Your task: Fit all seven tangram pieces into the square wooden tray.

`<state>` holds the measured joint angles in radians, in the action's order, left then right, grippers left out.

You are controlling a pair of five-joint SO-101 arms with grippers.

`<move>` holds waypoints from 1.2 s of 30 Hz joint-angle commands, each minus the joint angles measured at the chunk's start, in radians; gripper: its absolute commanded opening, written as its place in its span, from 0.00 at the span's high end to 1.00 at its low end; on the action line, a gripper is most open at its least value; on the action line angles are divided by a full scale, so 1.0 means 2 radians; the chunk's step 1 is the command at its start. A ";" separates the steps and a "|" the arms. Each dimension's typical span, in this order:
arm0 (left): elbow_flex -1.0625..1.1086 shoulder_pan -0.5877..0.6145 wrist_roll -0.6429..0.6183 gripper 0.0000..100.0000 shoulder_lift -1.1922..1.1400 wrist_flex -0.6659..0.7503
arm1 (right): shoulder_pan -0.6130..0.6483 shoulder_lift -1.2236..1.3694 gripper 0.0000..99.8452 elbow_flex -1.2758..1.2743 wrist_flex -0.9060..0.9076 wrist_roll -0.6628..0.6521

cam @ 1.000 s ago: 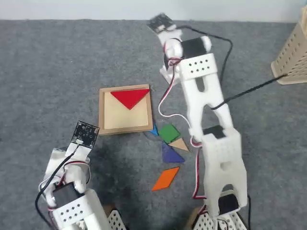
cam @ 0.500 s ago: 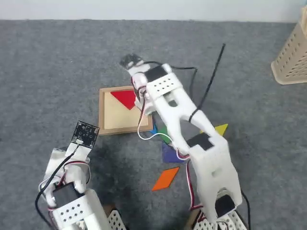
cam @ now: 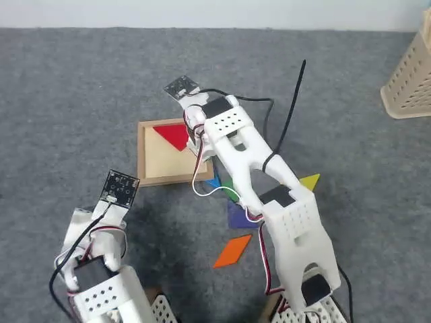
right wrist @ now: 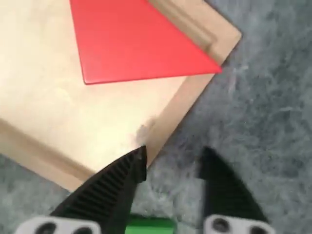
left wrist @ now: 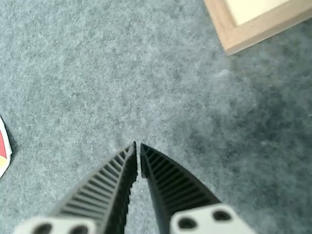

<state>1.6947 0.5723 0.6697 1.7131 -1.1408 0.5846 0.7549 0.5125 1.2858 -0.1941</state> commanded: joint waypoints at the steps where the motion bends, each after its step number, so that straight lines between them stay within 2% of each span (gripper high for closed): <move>1: -0.002 0.004 0.008 0.99 -0.002 -0.002 | -0.027 0.013 0.96 0.002 -0.020 0.028; 7: -0.002 0.004 0.008 0.99 -0.002 -0.002 | -0.084 0.009 0.95 0.002 -0.017 0.094; 11: -0.002 0.004 0.008 0.99 -0.002 -0.002 | -0.089 -0.007 0.95 0.002 -0.016 0.116; 15: -0.002 0.004 0.008 0.99 -0.002 -0.002 | -0.061 -0.053 0.93 0.002 -0.016 0.115; 22: -0.002 0.004 0.008 0.99 -0.002 -0.002 | -0.033 -0.060 0.77 0.001 -0.017 0.114; 27: -0.002 0.004 0.008 0.99 -0.002 -0.002 | -0.030 -0.020 0.76 0.002 -0.036 0.061; 30: -0.002 0.004 0.008 0.99 -0.002 -0.002 | -0.024 -0.013 0.76 0.008 -0.053 0.059; 36: -0.002 0.004 0.008 0.99 -0.002 -0.002 | 0.020 -0.009 0.76 0.070 -0.030 0.057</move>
<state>1.6947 0.5723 0.6697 1.7131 -1.1408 0.5754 0.7488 0.5432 1.2045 -0.0575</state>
